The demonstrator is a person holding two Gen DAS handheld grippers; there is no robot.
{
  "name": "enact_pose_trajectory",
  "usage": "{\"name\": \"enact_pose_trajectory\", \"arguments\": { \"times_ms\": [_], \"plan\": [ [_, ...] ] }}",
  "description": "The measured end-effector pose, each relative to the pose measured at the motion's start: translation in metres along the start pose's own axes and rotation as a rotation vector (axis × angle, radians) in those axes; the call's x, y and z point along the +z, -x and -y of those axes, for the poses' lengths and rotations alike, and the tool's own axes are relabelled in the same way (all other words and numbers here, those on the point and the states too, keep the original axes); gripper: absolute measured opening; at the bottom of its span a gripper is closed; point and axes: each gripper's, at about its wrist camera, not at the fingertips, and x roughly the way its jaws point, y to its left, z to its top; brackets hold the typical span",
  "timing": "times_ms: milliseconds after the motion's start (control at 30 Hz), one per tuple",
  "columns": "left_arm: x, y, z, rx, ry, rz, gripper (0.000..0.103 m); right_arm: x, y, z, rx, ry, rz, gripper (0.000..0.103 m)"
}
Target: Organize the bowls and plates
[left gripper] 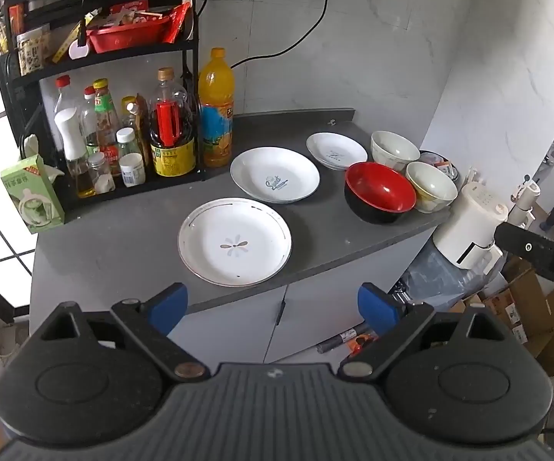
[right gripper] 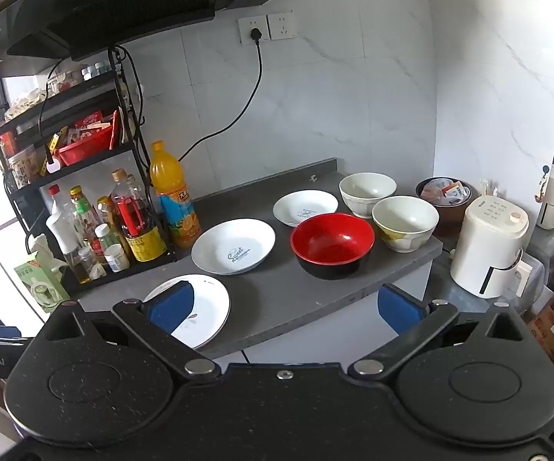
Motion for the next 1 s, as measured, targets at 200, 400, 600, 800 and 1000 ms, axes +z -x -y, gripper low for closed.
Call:
{"name": "enact_pose_trajectory", "arguments": {
  "times_ms": [200,400,600,800,1000],
  "plan": [
    [0.001,0.003,0.003,0.007,0.006,0.012,0.094,-0.006,0.003,-0.007,0.0,-0.001,0.009,0.103],
    [0.001,0.003,0.003,0.013,0.005,0.013,0.094,-0.006,0.003,-0.003,0.001,-0.005,0.005,0.103],
    [0.001,0.003,0.003,0.016,0.009,0.012,0.094,-0.007,0.002,-0.001,0.005,-0.009,0.003,0.103],
    [0.003,0.003,0.002,0.008,0.007,0.012,0.094,-0.007,0.002,0.0,-0.001,-0.016,0.002,0.103],
    [0.007,0.002,0.007,0.004,0.002,0.017,0.094,-0.006,0.002,0.001,0.0,-0.017,0.004,0.103]
  ]
}}
